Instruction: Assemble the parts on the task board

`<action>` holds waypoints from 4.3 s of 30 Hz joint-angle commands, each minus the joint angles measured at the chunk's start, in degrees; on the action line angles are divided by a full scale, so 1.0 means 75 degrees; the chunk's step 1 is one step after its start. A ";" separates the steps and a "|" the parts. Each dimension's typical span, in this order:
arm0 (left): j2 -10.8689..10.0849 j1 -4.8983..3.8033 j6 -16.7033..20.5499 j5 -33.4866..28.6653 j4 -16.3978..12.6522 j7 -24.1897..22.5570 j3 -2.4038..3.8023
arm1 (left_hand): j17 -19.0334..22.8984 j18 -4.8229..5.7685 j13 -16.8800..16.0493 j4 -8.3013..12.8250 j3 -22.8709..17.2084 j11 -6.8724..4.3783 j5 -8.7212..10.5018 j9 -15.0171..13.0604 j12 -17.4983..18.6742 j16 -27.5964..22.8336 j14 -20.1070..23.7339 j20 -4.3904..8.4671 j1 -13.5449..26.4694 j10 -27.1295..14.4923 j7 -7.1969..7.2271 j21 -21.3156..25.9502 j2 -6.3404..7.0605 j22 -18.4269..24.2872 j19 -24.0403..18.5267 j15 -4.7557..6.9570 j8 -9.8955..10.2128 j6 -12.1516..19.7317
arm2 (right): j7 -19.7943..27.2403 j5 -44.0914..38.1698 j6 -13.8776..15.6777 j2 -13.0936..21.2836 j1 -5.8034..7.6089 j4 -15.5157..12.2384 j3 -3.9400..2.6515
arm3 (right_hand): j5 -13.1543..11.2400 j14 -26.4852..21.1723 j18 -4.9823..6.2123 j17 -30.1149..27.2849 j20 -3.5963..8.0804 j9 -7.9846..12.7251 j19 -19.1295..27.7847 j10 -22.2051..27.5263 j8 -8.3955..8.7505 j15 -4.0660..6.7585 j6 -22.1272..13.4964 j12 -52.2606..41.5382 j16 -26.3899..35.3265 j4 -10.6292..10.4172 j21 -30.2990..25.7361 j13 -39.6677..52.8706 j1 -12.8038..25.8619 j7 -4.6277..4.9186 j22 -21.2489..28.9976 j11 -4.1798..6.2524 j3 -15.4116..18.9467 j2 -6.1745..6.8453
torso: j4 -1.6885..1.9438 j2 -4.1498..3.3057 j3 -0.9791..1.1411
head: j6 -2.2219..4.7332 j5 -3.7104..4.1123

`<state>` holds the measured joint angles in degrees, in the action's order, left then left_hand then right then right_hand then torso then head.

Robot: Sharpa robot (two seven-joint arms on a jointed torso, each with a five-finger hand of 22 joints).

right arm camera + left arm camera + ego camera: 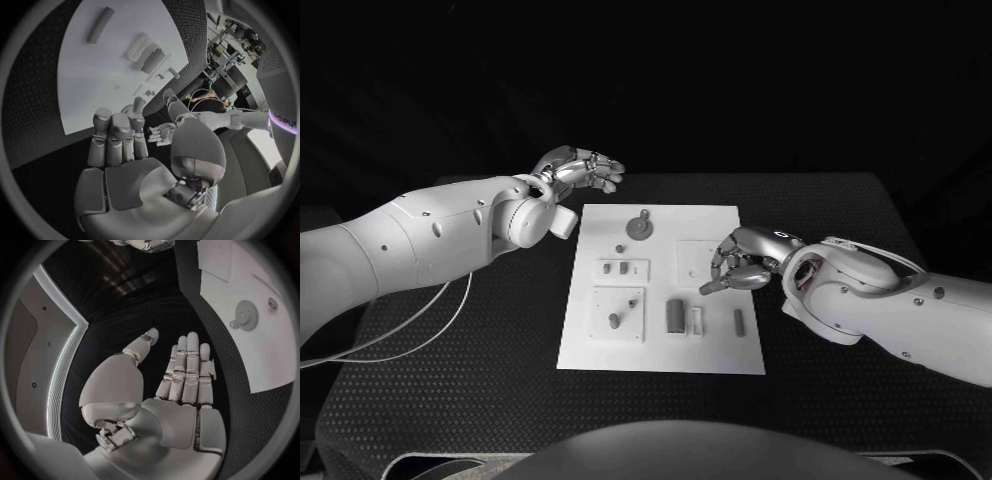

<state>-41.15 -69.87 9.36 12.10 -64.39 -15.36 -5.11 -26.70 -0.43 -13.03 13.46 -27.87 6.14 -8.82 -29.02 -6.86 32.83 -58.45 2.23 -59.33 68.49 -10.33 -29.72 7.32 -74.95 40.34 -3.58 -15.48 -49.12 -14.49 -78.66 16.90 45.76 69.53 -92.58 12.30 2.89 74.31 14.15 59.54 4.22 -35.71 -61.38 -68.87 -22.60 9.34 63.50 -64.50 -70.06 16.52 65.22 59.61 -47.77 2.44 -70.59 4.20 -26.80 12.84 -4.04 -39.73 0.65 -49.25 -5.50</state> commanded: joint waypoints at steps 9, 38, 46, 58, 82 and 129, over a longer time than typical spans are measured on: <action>-0.0025 -0.0005 -0.0086 -0.0037 -0.0030 -0.0054 -0.0007 | -0.0014 -0.0047 0.0012 -0.0033 -0.0011 0.0006 -0.0050 0.0009 0.0016 -0.0047 -0.0045 -0.0028 0.0037 0.0033 0.0016 0.0040 0.0003 -0.0094 -0.0012 -0.0013 -0.0045 0.0050 | -0.1344 0.1728 -0.3081 0.0373 0.0037 0.0274 0.0007 | -0.0011 -0.0010 0.0104 0.0010 -0.0060 0.0184 0.0120 -0.0035 0.0354 -0.0148 -0.0504 0.0067 0.0081 -0.0075 0.0001 0.0007 -0.0443 0.0208 -0.0008 -0.0248 -0.0602 -0.0760 | 0.0013 -0.0012 -0.0012 | 0.0053 0.0234; -0.0036 -0.0004 -0.0116 -0.0037 -0.0058 -0.0053 -0.0023 | -0.0037 -0.0044 0.0013 -0.0049 -0.0004 0.0006 -0.0050 0.0011 0.0016 -0.0065 -0.0048 -0.0030 0.0054 0.0035 0.0017 0.0045 -0.0002 -0.0102 -0.0013 -0.0015 -0.0053 0.0047 | -0.2349 0.0936 -0.3063 -0.0266 -0.0212 0.0723 0.0237 | -0.0014 0.0080 0.0113 0.0073 -0.0138 0.0269 0.0103 -0.0116 0.0492 -0.0198 -0.0219 -0.0031 0.0014 -0.0442 0.0167 0.0154 0.0985 0.0168 -0.0041 -0.0212 -0.1003 -0.0670 | 0.0039 -0.0018 -0.0018 | -0.0032 0.0253; -0.0054 -0.0004 -0.0129 -0.0037 -0.0077 -0.0038 -0.0024 | -0.0043 -0.0044 0.0013 -0.0051 -0.0002 0.0006 -0.0049 0.0013 0.0017 -0.0071 -0.0048 -0.0030 0.0056 0.0034 0.0017 0.0047 0.0000 -0.0104 -0.0014 -0.0015 -0.0054 0.0048 | -0.2372 0.0303 -0.3160 -0.0394 -0.0316 0.0657 0.0251 | -0.0013 0.0081 0.0113 0.0082 -0.0110 0.0265 0.0104 -0.0112 0.0505 -0.0190 -0.0211 -0.0031 0.0009 -0.0332 0.0183 0.0171 0.0911 0.0161 -0.0041 -0.0204 -0.1098 -0.0685 | 0.0025 -0.0013 -0.0014 | -0.0078 0.0229; -0.0074 -0.0004 -0.0121 -0.0037 -0.0096 -0.0025 -0.0025 | -0.0051 -0.0044 0.0014 -0.0052 -0.0002 0.0007 -0.0049 0.0014 0.0018 -0.0079 -0.0047 -0.0029 0.0056 0.0031 0.0017 0.0049 -0.0001 -0.0106 -0.0015 -0.0016 -0.0055 0.0051 | -0.2461 -0.0612 -0.3092 -0.0521 -0.0476 0.0588 0.0251 | -0.0007 0.0085 0.0113 0.0100 -0.0079 0.0241 0.0123 -0.0149 0.0539 -0.0219 -0.0184 -0.0017 0.0008 0.0031 0.0244 0.0199 -0.0383 0.0171 -0.0044 -0.0217 -0.1910 -0.0785 | 0.0031 -0.0008 -0.0020 | -0.0099 0.0242; -0.0108 -0.0005 -0.0118 -0.0037 -0.0156 -0.0015 -0.0025 | -0.0074 -0.0043 0.0017 -0.0068 0.0002 0.0010 -0.0054 0.0019 0.0022 -0.0100 -0.0047 -0.0031 0.0071 0.0027 0.0015 0.0055 -0.0003 -0.0112 -0.0016 -0.0018 -0.0058 0.0058 | -0.1948 0.0000 -0.2678 -0.0424 -0.0512 0.0436 0.0248 | 0.1146 0.0128 0.0113 0.0085 -0.0284 0.0672 0.0190 -0.0184 0.0939 -0.0393 -0.0412 0.0041 0.0109 -0.0242 0.0297 0.0171 0.0051 0.0386 0.0015 -0.0429 -0.3333 -0.1299 | 0.0035 -0.0010 -0.0018 | -0.0100 0.0199; -0.0078 -0.0007 -0.0176 -0.0034 -0.0197 0.0023 -0.0026 | -0.0116 -0.0043 0.0019 -0.0069 -0.0008 0.0010 -0.0089 0.0026 0.0023 -0.0132 -0.0052 -0.0031 0.0056 0.0026 0.0015 0.0063 0.0003 -0.0123 -0.0018 -0.0018 -0.0068 0.0063 | -0.2152 0.3034 -0.1772 -0.1096 -0.0417 0.0781 0.0215 | 0.1157 0.0152 0.0113 0.0114 -0.0249 0.0780 0.0122 -0.0241 0.0856 -0.0318 -0.0247 0.0049 0.0125 -0.0028 0.0361 0.0156 0.0550 0.0324 0.0100 -0.0367 -0.3371 -0.1502 | 0.0034 -0.0012 -0.0030 | -0.0100 0.0085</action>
<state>-41.85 -69.87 8.99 12.10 -65.67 -14.88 -5.34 -27.48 -0.42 -12.96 13.21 -27.85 6.14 -9.26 -28.90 -6.86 32.16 -58.45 2.23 -59.33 68.49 -10.33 -29.49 7.31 -74.92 40.34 -3.58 -15.70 -49.12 -30.72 -55.60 4.03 37.74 66.70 -87.09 13.80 11.96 75.54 12.89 60.30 2.15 -30.15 -60.38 -70.33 -16.59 6.45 61.45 -64.26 -69.41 16.30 67.65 60.79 -43.57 4.72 -69.91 1.15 -52.40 2.07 -3.78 -39.85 0.51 -50.00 -4.78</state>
